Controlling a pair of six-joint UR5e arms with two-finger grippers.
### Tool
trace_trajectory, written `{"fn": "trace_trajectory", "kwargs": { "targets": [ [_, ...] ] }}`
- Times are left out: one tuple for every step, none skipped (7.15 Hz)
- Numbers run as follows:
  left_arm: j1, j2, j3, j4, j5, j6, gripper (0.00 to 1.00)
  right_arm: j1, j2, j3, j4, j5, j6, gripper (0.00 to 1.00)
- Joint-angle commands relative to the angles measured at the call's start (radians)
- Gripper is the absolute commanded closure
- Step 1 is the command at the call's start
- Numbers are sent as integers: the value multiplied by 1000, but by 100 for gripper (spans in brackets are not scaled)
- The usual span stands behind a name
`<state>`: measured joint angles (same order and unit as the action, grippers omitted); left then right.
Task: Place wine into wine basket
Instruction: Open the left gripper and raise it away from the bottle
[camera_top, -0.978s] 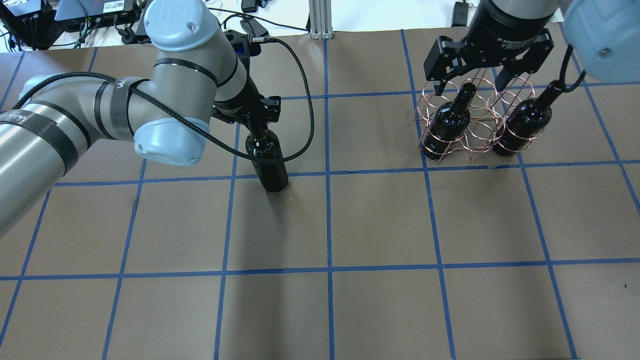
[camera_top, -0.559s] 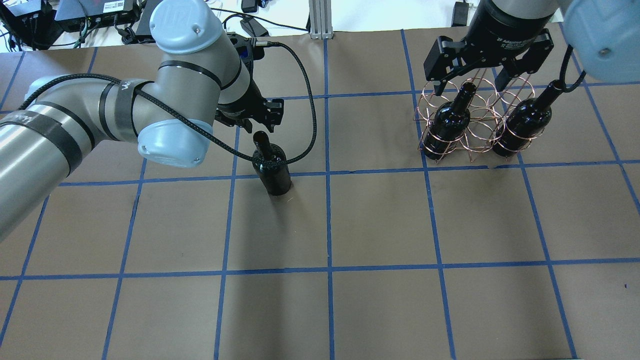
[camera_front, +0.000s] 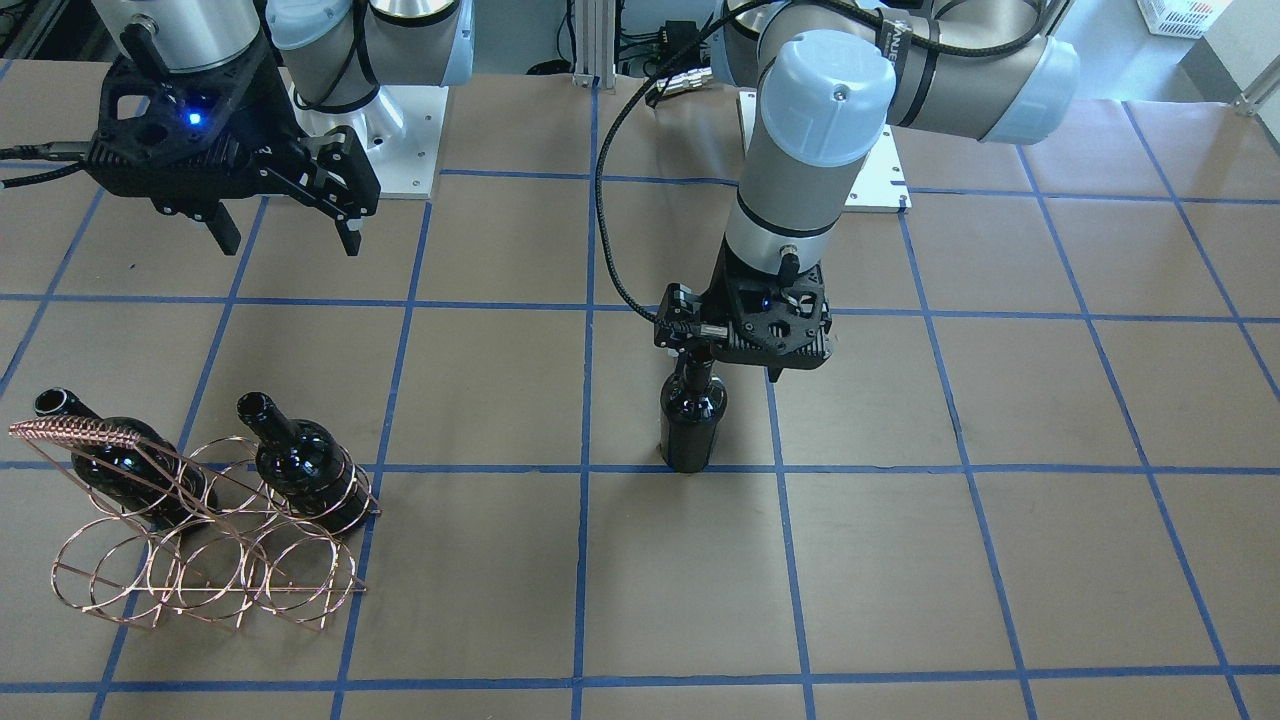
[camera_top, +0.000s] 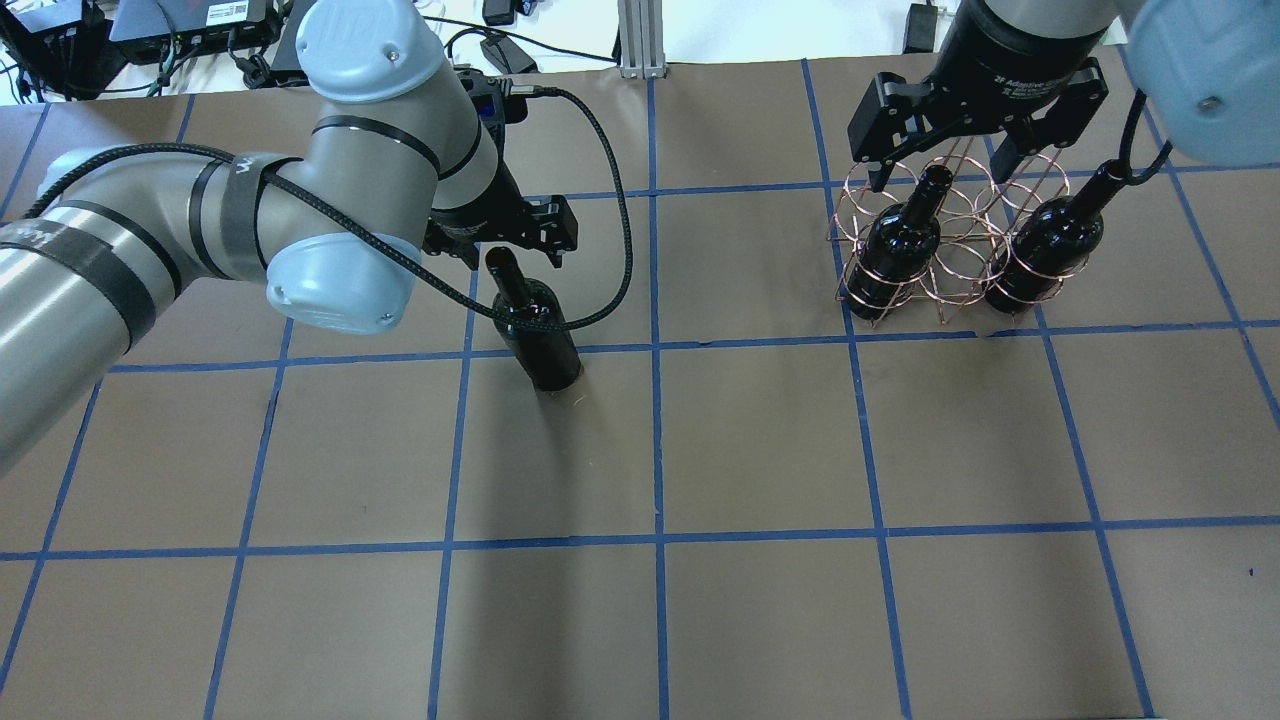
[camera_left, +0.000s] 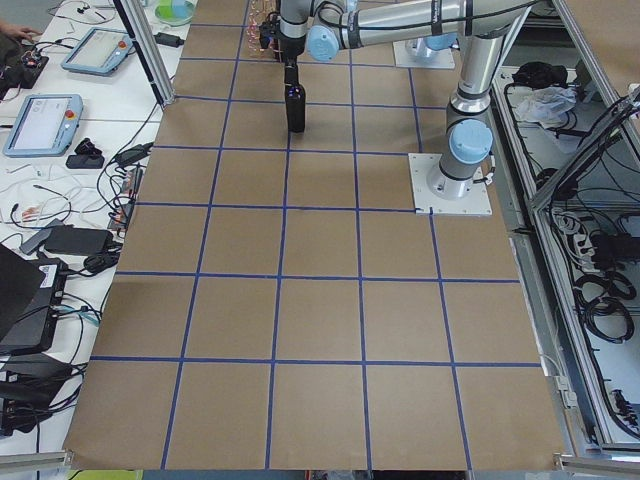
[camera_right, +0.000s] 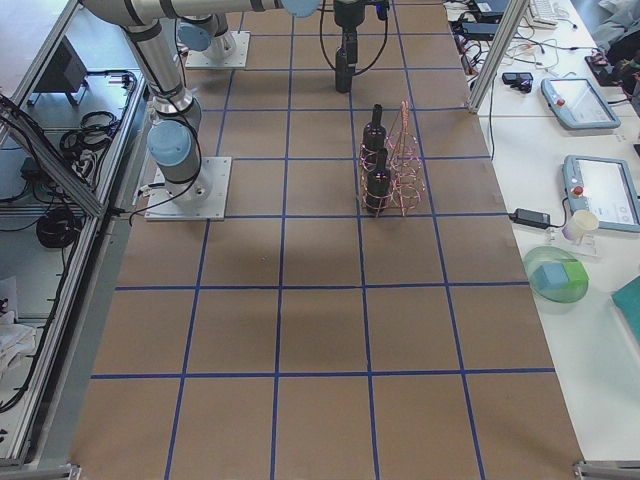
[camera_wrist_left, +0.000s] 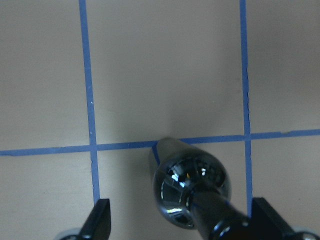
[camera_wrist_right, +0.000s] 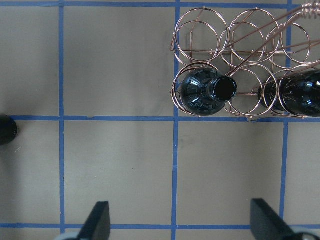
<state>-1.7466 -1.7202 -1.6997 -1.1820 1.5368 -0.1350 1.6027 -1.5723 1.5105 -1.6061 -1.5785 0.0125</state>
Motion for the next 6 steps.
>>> {"fn": "trace_trajectory", "kwargs": {
  "targets": [
    [16, 33, 110, -153, -6, 0, 0, 0, 0, 0, 0, 0, 0, 0],
    [37, 33, 185, -218, -4, 11, 0, 0, 0, 0, 0, 0, 0, 0],
    [74, 45, 227, -275, -1, 12, 0, 0, 0, 0, 0, 2, 0, 0],
    [105, 60, 230, -296, 5, 30, 0, 0, 0, 0, 0, 0, 1, 0],
    [152, 79, 232, -309, 6, 94, 0, 0, -2, -1, 0, 2, 6, 0],
    [182, 108, 232, -344, 8, 132, 0, 0, -2, -4, 2, 8, 6, 0]
  ]
}}
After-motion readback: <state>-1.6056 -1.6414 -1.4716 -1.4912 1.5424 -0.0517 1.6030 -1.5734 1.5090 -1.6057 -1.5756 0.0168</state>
